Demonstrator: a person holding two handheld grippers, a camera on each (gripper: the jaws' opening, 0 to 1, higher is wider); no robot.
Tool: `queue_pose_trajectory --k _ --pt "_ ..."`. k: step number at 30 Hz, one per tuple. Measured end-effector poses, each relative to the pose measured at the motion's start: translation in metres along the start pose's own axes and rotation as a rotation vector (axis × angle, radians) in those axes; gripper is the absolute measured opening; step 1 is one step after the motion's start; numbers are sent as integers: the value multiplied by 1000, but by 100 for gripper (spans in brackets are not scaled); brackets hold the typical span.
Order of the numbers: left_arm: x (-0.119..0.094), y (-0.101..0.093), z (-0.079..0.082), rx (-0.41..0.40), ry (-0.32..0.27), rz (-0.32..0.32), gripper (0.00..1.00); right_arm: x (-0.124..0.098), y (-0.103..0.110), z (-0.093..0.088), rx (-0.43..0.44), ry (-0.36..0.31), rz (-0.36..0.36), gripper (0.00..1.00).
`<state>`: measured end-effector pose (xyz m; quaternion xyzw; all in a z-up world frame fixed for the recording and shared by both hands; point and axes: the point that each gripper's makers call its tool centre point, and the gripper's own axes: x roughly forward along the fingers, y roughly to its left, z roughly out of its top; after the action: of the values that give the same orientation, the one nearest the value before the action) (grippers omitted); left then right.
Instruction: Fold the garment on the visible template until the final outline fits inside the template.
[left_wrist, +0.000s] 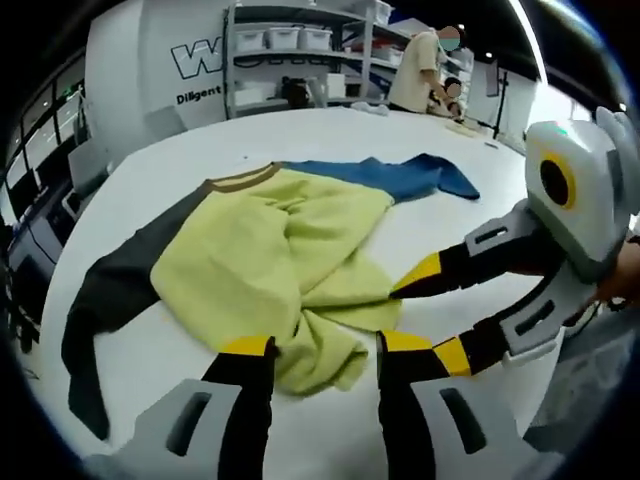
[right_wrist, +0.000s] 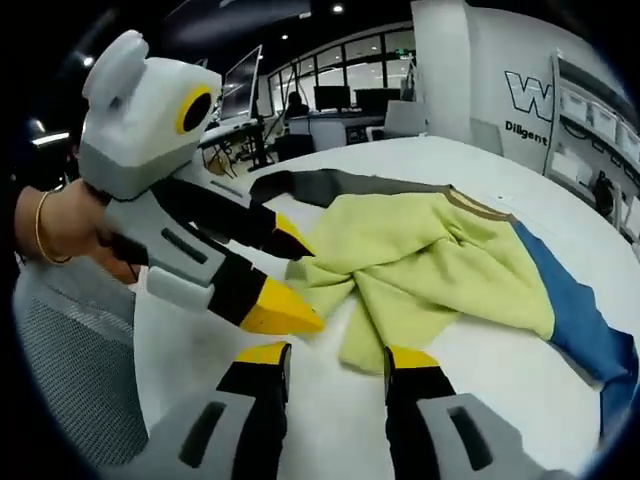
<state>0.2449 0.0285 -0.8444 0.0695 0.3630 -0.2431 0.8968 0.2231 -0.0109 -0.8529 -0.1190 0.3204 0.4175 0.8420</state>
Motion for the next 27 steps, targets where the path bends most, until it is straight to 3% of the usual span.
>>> queue_pose_trajectory --k 3,10,16,17,20,27 --pt "3 0 -5 7 16 16 37 3 -4 -2 -26 9 -21 20" --pt "7 3 -11 40 33 49 32 10 -13 -10 -53 47 -58 11" --pt "6 7 -12 44 30 63 19 9 -17 -7 -46 33 -77 5" --pt "5 8 -12 48 30 65 14 9 -18 -7 -45 33 -79 0" --pt "0 11 -9 51 16 67 8 7 -20 -6 -26 30 -80 0" --pt "-10 16 -1 33 -4 51 6 -9 -25 4 -23 13 -83 0"
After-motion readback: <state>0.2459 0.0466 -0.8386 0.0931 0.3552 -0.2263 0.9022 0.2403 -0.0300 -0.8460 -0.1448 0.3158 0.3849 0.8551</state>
